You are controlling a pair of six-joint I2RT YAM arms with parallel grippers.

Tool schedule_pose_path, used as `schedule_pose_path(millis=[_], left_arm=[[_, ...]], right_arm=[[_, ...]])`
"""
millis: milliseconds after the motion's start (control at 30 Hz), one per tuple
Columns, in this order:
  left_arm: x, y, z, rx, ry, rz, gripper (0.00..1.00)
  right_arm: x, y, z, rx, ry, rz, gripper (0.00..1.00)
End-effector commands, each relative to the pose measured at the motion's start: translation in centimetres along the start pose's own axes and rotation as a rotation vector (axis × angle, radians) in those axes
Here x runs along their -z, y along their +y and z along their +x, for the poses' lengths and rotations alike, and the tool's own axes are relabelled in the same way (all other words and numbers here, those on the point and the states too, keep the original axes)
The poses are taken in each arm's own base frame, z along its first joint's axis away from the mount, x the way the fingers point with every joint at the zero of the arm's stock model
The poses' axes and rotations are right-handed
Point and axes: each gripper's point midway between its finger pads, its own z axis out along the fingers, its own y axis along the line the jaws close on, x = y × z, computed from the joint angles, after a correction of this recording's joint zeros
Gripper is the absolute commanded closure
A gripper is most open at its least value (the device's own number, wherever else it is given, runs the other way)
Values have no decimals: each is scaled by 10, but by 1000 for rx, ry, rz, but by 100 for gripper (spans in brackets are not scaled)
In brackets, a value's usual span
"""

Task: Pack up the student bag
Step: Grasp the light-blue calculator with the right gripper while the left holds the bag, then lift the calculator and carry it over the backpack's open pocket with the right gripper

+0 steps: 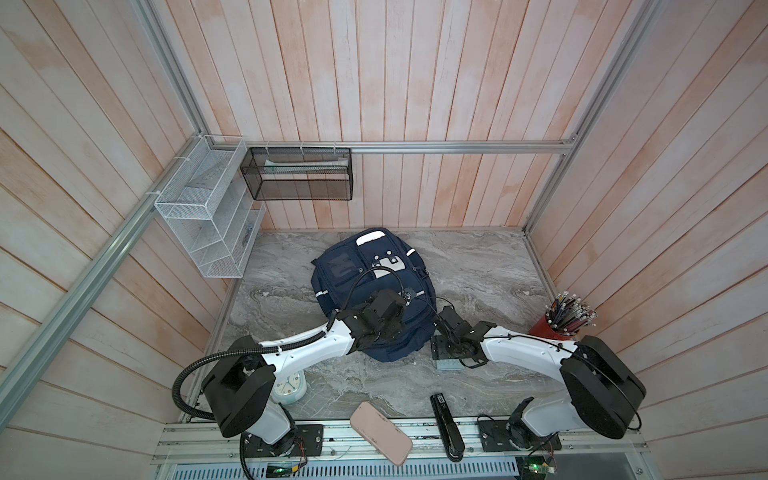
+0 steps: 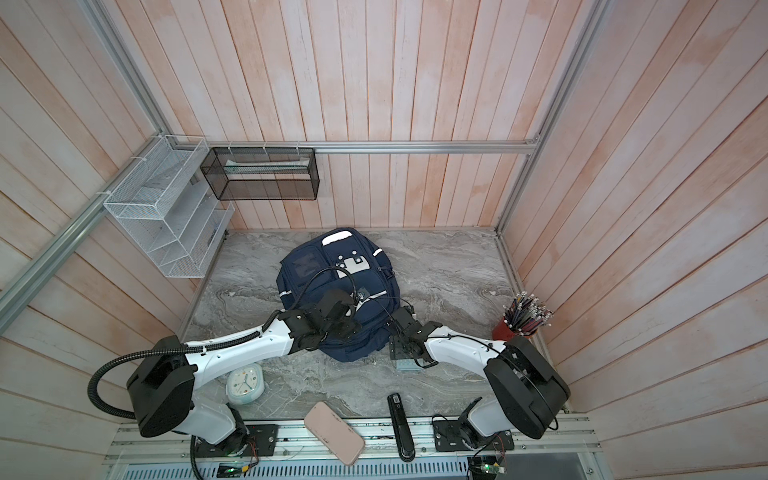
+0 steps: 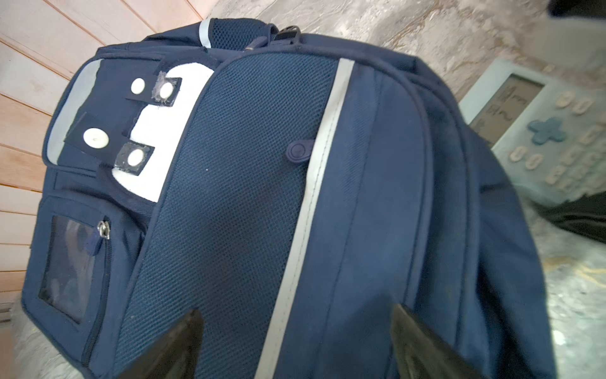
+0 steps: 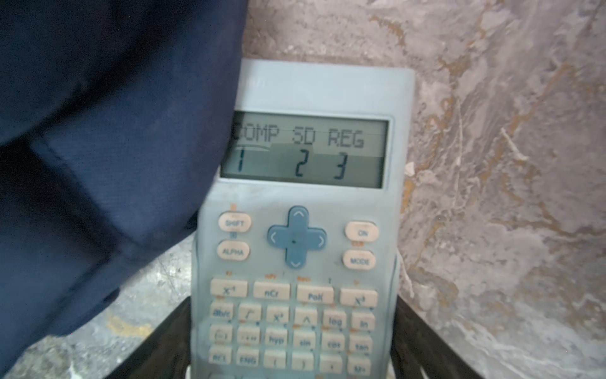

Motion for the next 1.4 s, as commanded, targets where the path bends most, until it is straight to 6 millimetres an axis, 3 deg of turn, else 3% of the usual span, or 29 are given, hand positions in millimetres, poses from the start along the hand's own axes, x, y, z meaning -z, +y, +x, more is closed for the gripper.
schedule_pose_path(millis=[0, 233, 333, 367, 433, 500, 567, 600, 867, 1033, 1133, 1233, 1367], left_arm=[[7, -4, -10, 1, -45, 31, 8], [-16, -12, 11, -56, 61, 25, 9], [-24, 0, 11, -45, 79, -45, 10], [-27, 5, 11, -32, 89, -59, 14], [-30, 16, 4, 13, 92, -91, 34], [-31, 18, -4, 40, 91, -78, 68], [-30, 20, -13, 68, 81, -65, 94], [-28, 20, -18, 84, 75, -57, 98], [2, 33, -60, 264, -59, 30, 100], [17, 36, -78, 326, -139, 98, 100], [15, 33, -83, 361, -140, 128, 100], [18, 33, -97, 440, -156, 163, 100], [33, 46, -125, 550, -220, 187, 100]], right_arm=[[-19, -23, 46, 16, 162, 57, 16], [-21, -23, 48, 13, 163, 53, 13], [-21, -23, 48, 13, 163, 51, 14], [-21, -24, 48, 12, 160, 51, 16], [-21, -24, 48, 11, 157, 48, 21], [-21, -25, 49, 13, 160, 44, 27], [-20, -24, 46, 13, 153, 40, 31], [-18, -24, 43, 12, 140, 36, 33], [24, -27, -6, -41, -68, -29, 48], [59, -27, -37, -53, -215, -67, 50], [83, -9, -63, -45, -294, -155, 50], [104, 29, -92, -27, -314, -310, 49], [110, 76, -127, 18, -289, -443, 49]])
